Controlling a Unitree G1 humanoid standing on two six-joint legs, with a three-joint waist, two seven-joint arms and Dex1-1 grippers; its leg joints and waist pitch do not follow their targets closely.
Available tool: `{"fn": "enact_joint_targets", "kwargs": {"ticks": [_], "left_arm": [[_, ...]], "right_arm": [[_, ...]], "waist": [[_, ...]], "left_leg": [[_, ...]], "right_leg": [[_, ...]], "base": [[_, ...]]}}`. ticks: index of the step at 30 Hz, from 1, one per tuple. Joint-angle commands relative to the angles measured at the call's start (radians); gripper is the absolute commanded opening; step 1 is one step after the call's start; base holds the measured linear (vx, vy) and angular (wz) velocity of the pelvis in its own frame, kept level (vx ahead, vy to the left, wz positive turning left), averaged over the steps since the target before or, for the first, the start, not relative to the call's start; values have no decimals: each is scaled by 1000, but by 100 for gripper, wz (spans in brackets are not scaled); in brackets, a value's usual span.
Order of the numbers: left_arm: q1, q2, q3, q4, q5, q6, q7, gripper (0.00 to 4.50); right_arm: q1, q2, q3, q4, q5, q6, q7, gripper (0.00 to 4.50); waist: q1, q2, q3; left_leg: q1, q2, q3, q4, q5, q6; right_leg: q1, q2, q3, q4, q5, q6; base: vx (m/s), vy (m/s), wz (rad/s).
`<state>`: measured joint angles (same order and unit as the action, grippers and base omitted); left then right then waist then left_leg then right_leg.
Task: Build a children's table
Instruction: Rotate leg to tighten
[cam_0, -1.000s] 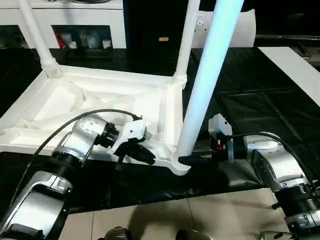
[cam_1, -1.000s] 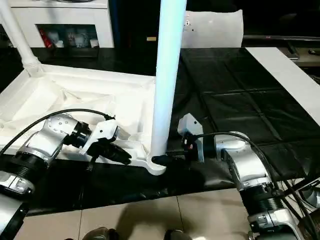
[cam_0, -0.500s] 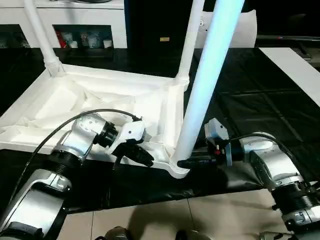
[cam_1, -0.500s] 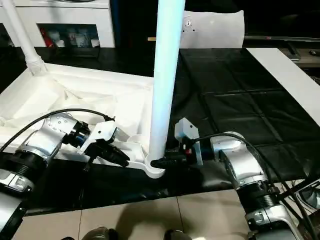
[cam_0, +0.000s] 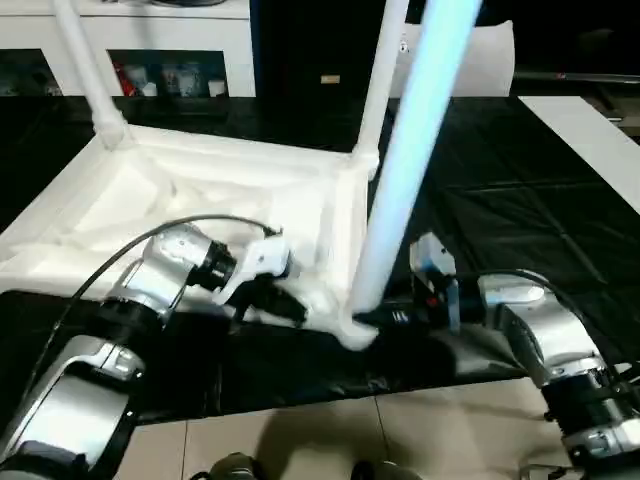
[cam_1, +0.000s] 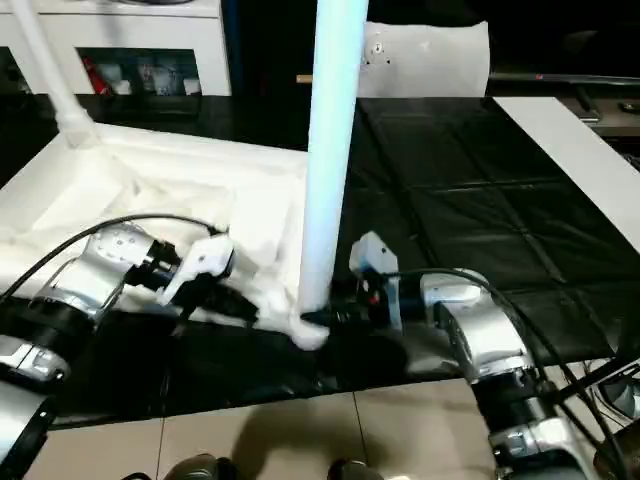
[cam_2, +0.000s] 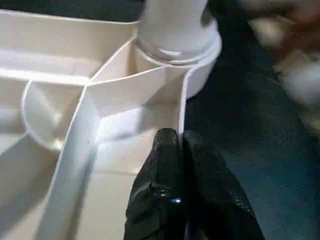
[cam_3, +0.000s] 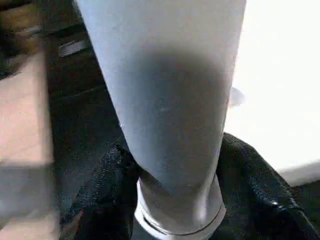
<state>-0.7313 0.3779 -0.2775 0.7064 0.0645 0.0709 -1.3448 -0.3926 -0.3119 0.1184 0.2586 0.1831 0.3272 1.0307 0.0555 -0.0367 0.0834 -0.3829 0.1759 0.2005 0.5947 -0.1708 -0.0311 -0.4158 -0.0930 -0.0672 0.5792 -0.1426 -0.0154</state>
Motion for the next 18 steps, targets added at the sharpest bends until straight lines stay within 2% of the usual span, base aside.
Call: {"fn": "enact_joint_targets", "kwargs": {"ticks": [1, 2, 4, 5, 7, 12, 14, 18], "left_arm": [[-37, -107, 4, -21, -14, 65, 151, 0], [-38, -118, 5, -23, -11, 74, 170, 0], [-44, -211, 35, -30, -19, 162, 322, 0], [-44, -214, 36, -30, -20, 165, 326, 0], [-47, -268, 48, -41, -22, 203, 406, 0], [-55, -318, 71, -47, -13, 234, 493, 0], [-47, -324, 73, -73, -8, 255, 500, 0], [-35, -296, 67, -86, -5, 245, 473, 0]], "right_arm": [[-9, 87, 34, -35, -7, 49, -131, 195], [-10, 101, 31, -35, -9, 56, -155, 195], [-11, 188, 37, -45, -46, 89, -298, 194], [-11, 191, 37, -46, -47, 91, -302, 194], [-19, 258, 26, -51, -62, 135, -408, 193], [-38, 341, -2, -45, -80, 185, -544, 193], [-22, 356, 16, -76, -77, 152, -534, 249], [0, 334, 25, -103, -79, 148, -513, 287]], "waist": [[-12, 0, -69], [-15, 0, -69], [-24, 2, -68], [-31, 2, -68], [-36, 1, -68], [-46, 3, -68], [-49, 5, -68], [-47, 7, -71]], "left_leg": [[30, 53, -36, -81, -334, -33], [32, 51, -38, -79, -350, -30], [32, 51, -39, -79, -358, -27], [29, 51, -39, -80, -358, -29], [31, 48, -38, -77, -369, -20], [29, 42, -38, -76, -372, -2], [29, 44, -40, -77, -380, -1], [27, 48, -38, -82, -367, 5]], "right_leg": [[37, -64, 37, -80, -524, -149], [34, -66, 34, -89, -564, -129], [32, -65, 35, -91, -556, -130], [32, -63, 34, -89, -545, -132], [28, -62, 34, -95, -553, -129], [27, -59, 31, -105, -589, -100], [26, -59, 30, -106, -585, -94], [28, -57, 35, -100, -513, -110]], "base": [[0, 0, 0], [0, 0, 0], [0, 0, 0], [0, 0, 0], [0, 0, 0], [0, 0, 0], [0, 0, 0], [0, 0, 0]]}}
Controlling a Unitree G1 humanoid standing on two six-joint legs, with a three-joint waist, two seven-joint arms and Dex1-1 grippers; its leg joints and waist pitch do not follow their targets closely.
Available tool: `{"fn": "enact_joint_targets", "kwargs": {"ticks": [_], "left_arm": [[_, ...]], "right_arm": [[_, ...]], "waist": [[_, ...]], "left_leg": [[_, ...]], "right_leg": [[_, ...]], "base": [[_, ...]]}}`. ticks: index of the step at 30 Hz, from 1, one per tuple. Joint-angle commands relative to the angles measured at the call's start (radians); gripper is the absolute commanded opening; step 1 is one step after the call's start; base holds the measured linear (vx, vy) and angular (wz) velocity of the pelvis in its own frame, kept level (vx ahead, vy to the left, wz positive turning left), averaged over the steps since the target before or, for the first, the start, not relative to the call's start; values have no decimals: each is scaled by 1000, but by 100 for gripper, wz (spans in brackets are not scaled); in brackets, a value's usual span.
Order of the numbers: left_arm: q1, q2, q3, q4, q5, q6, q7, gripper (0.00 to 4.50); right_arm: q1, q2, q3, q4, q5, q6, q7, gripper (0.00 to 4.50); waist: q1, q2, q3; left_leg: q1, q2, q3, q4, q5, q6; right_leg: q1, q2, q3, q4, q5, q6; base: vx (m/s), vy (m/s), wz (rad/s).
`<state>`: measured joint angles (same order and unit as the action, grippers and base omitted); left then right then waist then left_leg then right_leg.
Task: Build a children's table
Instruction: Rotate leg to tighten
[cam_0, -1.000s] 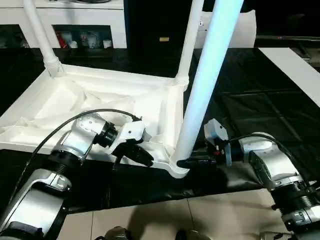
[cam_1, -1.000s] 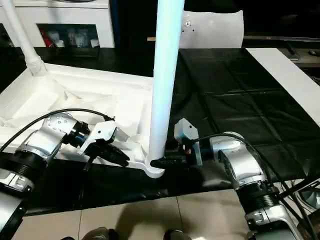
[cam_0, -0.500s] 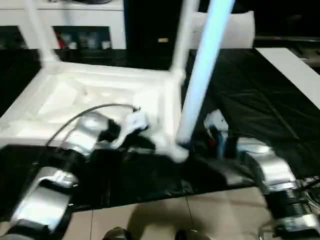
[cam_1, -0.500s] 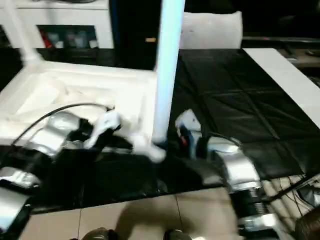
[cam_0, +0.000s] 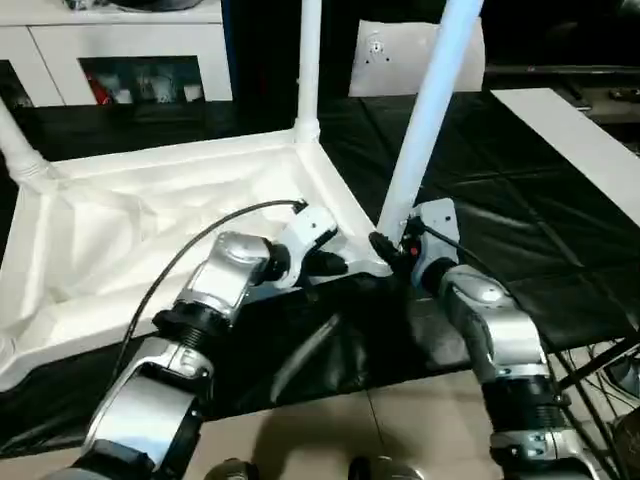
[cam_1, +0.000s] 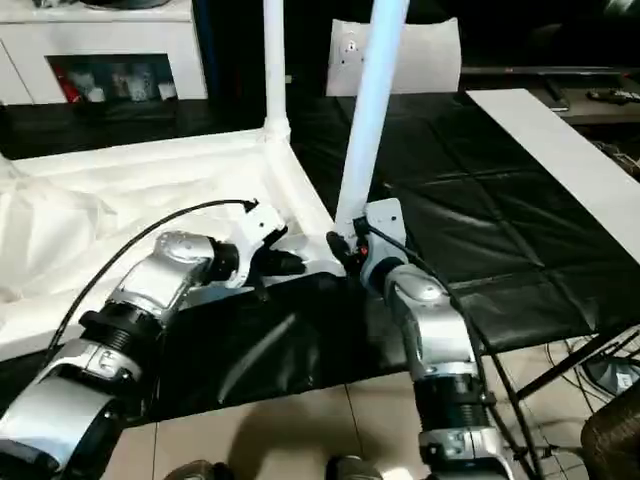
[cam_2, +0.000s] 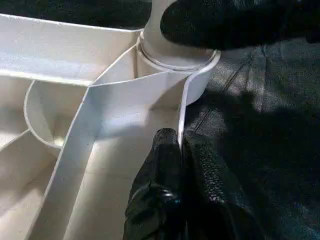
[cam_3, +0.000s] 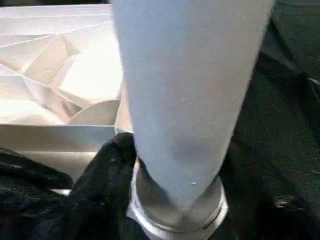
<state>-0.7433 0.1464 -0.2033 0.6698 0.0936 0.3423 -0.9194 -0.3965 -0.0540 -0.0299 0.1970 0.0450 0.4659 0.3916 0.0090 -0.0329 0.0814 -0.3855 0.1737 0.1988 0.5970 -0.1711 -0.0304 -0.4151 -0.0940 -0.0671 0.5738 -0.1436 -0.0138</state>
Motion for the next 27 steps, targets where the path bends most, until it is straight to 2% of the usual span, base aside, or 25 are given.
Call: {"fn": "enact_joint_targets", "kwargs": {"ticks": [1, 3, 5, 7, 8, 9, 11, 14, 18, 20, 25, 27], "left_arm": [[-15, -44, -11, -52, -37, -50, 23, 0], [-7, -26, -15, -54, -40, -86, -9, 0], [11, 13, -30, -56, -36, -137, -72, 0], [24, 44, -38, -58, -35, -171, -124, 0], [25, 51, -39, -58, -37, -176, -137, 0], [31, 83, -47, -63, -52, -213, -217, 0], [35, 102, -52, -65, -64, -241, -274, 0], [34, 128, -68, -61, -66, -262, -339, 0], [27, 171, -97, -36, -54, -316, -427, 0], [14, 208, -121, -11, -47, -363, -500, 0], [0, 242, -135, 7, -46, -402, -578, 0], [-4, 256, -142, 14, -49, -417, -607, 0]], "right_arm": [[12, 55, 170, -52, 62, 5, 137, 301], [16, 34, 169, -56, 60, -10, 151, 314], [22, -15, 160, -58, 54, -54, 196, 322], [28, -63, 154, -61, 53, -96, 254, 358], [29, -75, 152, -62, 55, -104, 270, 363], [31, -133, 145, -64, 68, -132, 354, 363], [28, -164, 140, -60, 76, -152, 399, 395], [18, -195, 129, -43, 82, -180, 445, 408], [11, -254, 144, -25, 101, -213, 559, 445], [11, -312, 172, -11, 123, -247, 686, 445], [0, -354, 189, 12, 151, -267, 809, 445], [-9, -371, 202, 27, 160, -269, 857, 417]], "waist": [[0, 4, -69], [-1, 4, -71], [1, 4, -73], [1, 3, -74], [1, 0, -76], [4, 0, -76], [4, 0, -78], [7, 1, -80], [18, 5, -78], [30, 4, -73], [37, 1, -71], [42, 0, -70]], "left_leg": [[28, 50, -37, -85, -362, 5], [22, 51, -36, -87, -351, 7], [22, 52, -35, -86, -328, 12], [18, 51, -30, -83, -298, 28], [15, 51, -28, -81, -277, 36], [16, 51, -29, -81, -268, 42], [17, 53, -24, -77, -232, 65], [18, 56, -22, -75, -190, 79], [25, 60, -21, -76, -205, 76], [33, 62, -21, -80, -259, 53], [32, 63, -23, -83, -305, 21], [31, 65, -24, -84, -308, 20]], "right_leg": [[29, -56, 36, -90, -489, -122], [36, -57, 38, -85, -455, -129], [37, -58, 39, -80, -414, -144], [42, -59, 43, -74, -358, -160], [46, -58, 44, -69, -330, -170], [48, -59, 43, -69, -323, -173], [48, -58, 45, -60, -262, -202], [51, -58, 45, -51, -210, -234], [47, -56, 44, -51, -217, -244], [45, -56, 44, -57, -281, -230], [44, -61, 45, -63, -366, -208], [44, -62, 45, -63, -379, -204]], "base": [[0, 0, 0], [0, 0, 0], [0, 0, 0], [0, 0, 0], [0, 0, 0], [0, 0, 0], [0, 0, 0], [0, 0, 0], [0, 0, 0], [0, 0, 0], [0, 0, 0], [0, 0, 0]]}}
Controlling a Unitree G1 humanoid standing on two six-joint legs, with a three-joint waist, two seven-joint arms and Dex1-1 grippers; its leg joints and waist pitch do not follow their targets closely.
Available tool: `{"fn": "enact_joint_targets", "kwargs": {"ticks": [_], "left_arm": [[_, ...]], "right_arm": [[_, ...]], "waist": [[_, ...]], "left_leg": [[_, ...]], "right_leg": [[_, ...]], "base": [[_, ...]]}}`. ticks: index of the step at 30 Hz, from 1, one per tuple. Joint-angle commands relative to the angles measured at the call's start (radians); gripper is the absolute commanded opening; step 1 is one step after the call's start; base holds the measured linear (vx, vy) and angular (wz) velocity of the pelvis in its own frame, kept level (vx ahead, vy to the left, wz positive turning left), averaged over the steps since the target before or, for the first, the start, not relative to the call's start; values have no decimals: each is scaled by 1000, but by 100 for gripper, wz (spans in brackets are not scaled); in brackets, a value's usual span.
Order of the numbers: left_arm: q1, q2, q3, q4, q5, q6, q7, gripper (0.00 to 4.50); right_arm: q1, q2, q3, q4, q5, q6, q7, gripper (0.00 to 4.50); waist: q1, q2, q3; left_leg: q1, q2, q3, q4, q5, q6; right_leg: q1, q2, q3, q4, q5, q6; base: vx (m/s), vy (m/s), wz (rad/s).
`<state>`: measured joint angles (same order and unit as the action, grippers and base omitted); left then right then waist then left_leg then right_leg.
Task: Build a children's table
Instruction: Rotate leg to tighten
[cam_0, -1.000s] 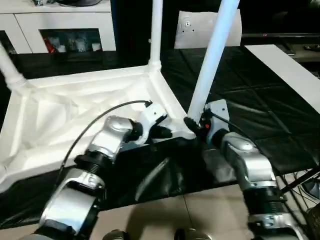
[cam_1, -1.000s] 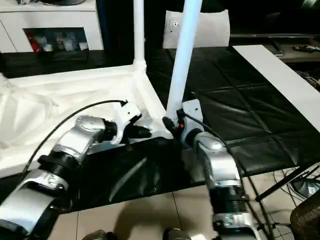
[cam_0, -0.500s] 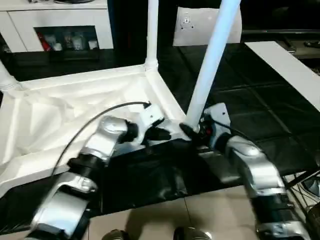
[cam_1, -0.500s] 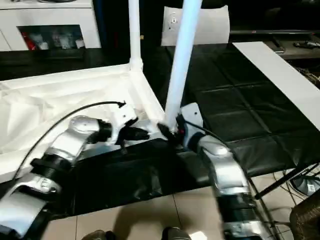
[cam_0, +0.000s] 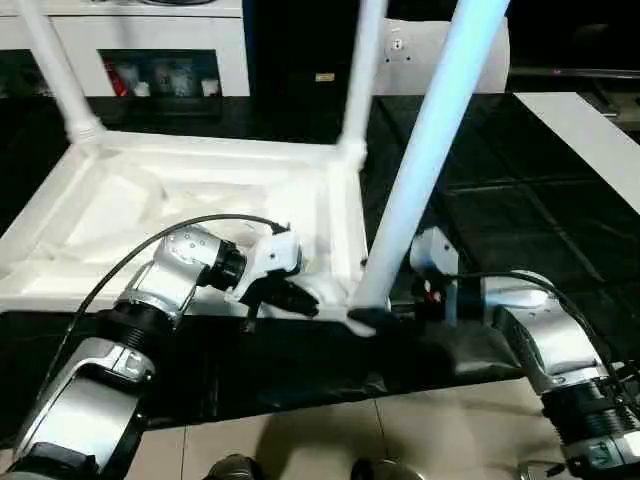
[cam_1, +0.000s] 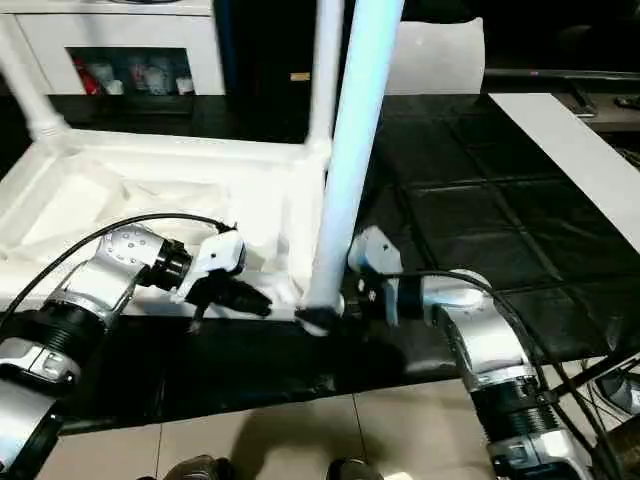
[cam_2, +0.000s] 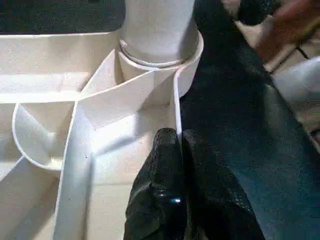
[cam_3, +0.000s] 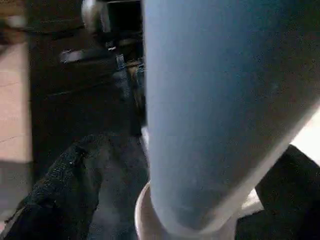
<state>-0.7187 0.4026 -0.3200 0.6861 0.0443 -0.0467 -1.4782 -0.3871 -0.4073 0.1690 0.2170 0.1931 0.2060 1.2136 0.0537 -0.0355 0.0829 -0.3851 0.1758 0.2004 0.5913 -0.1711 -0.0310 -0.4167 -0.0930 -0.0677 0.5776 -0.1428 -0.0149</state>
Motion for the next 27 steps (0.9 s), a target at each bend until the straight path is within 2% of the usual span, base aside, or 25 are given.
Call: {"fn": "enact_joint_targets", "kwargs": {"ticks": [1, 7, 8, 9, 12, 14, 17, 20, 27], "left_arm": [[-30, 4, -27, 0, 0, -32, -57, 0], [-40, 17, -33, 19, -8, -56, -101, 0], [-40, 17, -33, 21, -9, -58, -106, 0], [-41, 17, -33, 21, -9, -59, -107, 0], [-40, 18, -34, 22, -12, -63, -116, 0], [-40, 17, -34, 23, -13, -64, -119, 0], [-37, 17, -36, 22, -16, -66, -122, 0], [-36, 17, -37, 23, -17, -67, -124, 0], [-28, 18, -33, 22, -14, -67, -118, 0]], "right_arm": [[-22, -23, 8, 12, 13, -10, 49, 417], [-43, -41, 30, 51, 19, -34, 110, 366], [-47, -42, 33, 59, 19, -37, 119, 366], [-48, -42, 33, 61, 19, -38, 121, 342], [-57, -42, 43, 83, 11, -53, 135, 327], [-60, -39, 46, 93, 10, -59, 138, 298], [-63, -35, 50, 104, 13, -62, 145, 283], [-63, -34, 53, 105, 17, -60, 150, 246], [-51, -33, 57, 94, 34, -39, 169, 197]], "waist": [[-2, 3, -71], [3, -2, -74], [4, -2, -75], [5, -1, -76], [8, -2, -77], [9, -1, -79], [9, -4, -79], [10, -2, -78], [12, -2, -78]], "left_leg": [[30, 63, -25, -78, -308, 17], [29, 62, -24, -76, -288, 18], [28, 62, -24, -75, -277, 21], [29, 63, -23, -75, -270, 23], [29, 63, -22, -74, -255, 28], [28, 62, -21, -72, -239, 34], [28, 62, -20, -71, -235, 37], [27, 63, -20, -71, -237, 40], [28, 63, -21, -73, -249, 32]], "right_leg": [[45, -63, 46, -67, -385, -200], [45, -64, 45, -66, -382, -202], [46, -64, 45, -63, -367, -207], [45, -64, 45, -61, -353, -213], [46, -63, 45, -58, -326, -221], [47, -63, 44, -55, -304, -230], [47, -62, 44, -54, -300, -233], [48, -62, 43, -54, -311, -229], [47, -62, 43, -57, -335, -222]], "base": [[0, 0, 0], [0, 0, 0], [0, 0, 0], [0, 0, 0], [0, 0, 0], [0, 0, 0], [0, 0, 0], [0, 0, 0], [0, 0, 0]]}}
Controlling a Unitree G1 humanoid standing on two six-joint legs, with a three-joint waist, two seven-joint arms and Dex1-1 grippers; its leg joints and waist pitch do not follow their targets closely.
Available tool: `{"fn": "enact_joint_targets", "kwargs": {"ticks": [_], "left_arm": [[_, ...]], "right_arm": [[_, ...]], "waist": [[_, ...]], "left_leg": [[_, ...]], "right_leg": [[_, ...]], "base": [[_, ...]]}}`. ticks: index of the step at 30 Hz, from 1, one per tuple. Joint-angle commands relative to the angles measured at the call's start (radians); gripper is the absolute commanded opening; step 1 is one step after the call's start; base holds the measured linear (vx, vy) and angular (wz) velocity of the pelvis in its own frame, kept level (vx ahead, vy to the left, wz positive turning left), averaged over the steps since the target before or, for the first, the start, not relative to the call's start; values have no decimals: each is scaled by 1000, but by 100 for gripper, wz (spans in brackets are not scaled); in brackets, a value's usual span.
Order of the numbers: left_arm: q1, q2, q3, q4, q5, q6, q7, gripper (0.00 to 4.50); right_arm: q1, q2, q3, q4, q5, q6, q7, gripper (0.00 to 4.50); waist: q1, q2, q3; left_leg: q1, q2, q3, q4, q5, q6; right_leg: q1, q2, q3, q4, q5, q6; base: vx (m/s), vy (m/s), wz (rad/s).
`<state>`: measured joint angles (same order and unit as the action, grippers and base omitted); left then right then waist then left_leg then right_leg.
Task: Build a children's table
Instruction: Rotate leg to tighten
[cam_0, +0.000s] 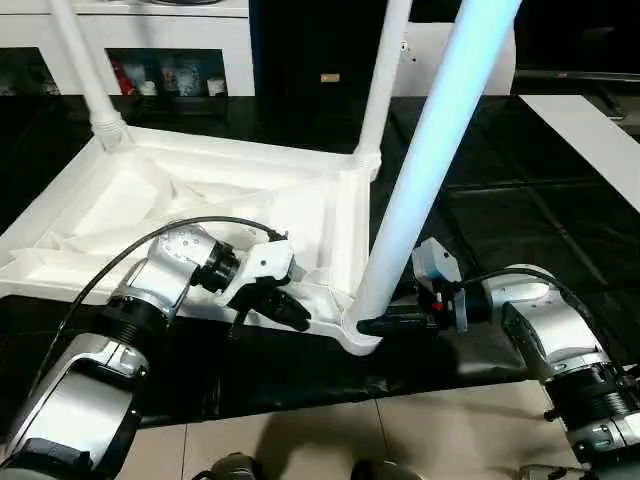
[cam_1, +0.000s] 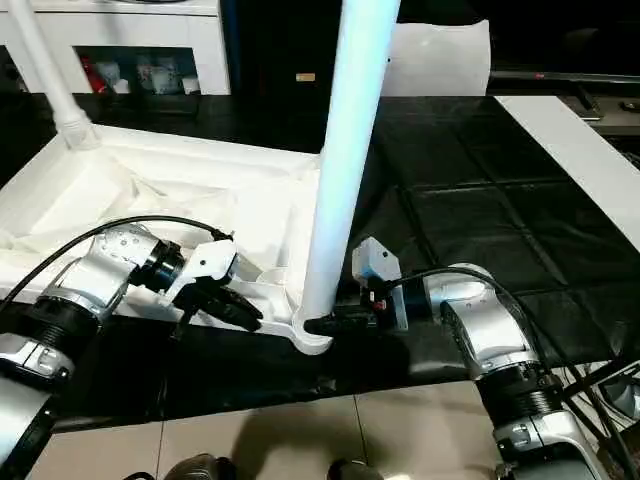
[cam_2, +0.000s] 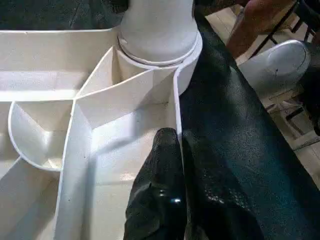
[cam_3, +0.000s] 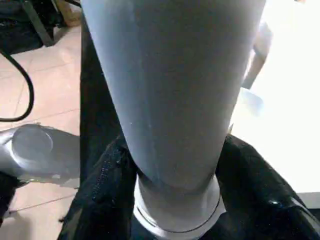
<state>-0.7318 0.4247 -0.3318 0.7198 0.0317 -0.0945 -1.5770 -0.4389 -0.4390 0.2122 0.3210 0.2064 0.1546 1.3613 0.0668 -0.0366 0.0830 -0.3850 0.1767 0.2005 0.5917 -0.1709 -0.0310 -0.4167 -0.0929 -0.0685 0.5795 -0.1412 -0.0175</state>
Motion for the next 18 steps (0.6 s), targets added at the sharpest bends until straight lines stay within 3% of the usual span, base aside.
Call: {"fn": "enact_joint_targets", "kwargs": {"ticks": [1, 5, 9, 12, 13, 14, 15, 17, 18], "left_arm": [[-11, -5, -17, -16, -5, -12, -13, 0], [-2, -20, 1, -28, -15, 26, 32, 0], [3, -62, 30, -41, -16, 90, 146, 0], [3, -165, 79, -58, -18, 193, 357, 0], [3, -165, 79, -58, -18, 193, 357, 0], [2, -185, 86, -59, -17, 205, 395, 0], [-1, -230, 98, -61, -14, 243, 472, 0], [-2, -248, 103, -63, -15, 260, 498, 0], [-5, -265, 108, -65, -14, 276, 530, 0]], "right_arm": [[8, 4, 10, -22, 36, 31, 20, 195], [41, 35, -5, -80, 85, 106, -15, 193], [70, 102, -23, -114, 78, 173, -155, 191], [81, 241, -39, -102, -7, 224, -434, 191], [81, 241, -39, -102, -7, 224, -434, 191], [80, 268, -44, -99, -13, 237, -478, 191], [75, 329, -55, -94, -16, 265, -569, 191], [71, 351, -55, -91, -23, 274, -604, 191], [66, 371, -54, -86, -32, 279, -635, 191]], "waist": [[0, -1, -78], [5, 1, -78], [3, 3, -74], [-12, -1, -67], [-18, -1, -65], [-28, -1, -62], [-32, 0, -61], [-51, -3, -57], [-53, 5, -56]], "left_leg": [[29, 62, -21, -73, -249, 31], [29, 63, -21, -75, -243, 30], [30, 61, -23, -78, -273, 11], [36, 54, -32, -78, -340, -25], [34, 54, -33, -79, -346, -31], [39, 52, -40, -77, -389, -37], [38, 51, -42, -79, -395, -39], [39, 46, -48, -77, -445, -37], [40, 46, -50, -78, -454, -38]], "right_leg": [[46, -62, 44, -59, -337, -219], [47, -61, 45, -58, -332, -215], [42, -62, 46, -63, -368, -206], [34, -67, 40, -82, -517, -160], [33, -66, 40, -83, -540, -150], [30, -68, 32, -98, -631, -111], [30, -67, 32, -99, -637, -105], [27, -66, 22, -112, -694, -76], [27, -67, 21, -114, -700, -71]], "base": [[0, 0, 0], [0, 0, 0], [0, 0, 0], [0, 0, 0], [0, 0, 0], [0, 0, 0], [0, 0, 0], [0, 0, 0], [0, 0, 0]]}}
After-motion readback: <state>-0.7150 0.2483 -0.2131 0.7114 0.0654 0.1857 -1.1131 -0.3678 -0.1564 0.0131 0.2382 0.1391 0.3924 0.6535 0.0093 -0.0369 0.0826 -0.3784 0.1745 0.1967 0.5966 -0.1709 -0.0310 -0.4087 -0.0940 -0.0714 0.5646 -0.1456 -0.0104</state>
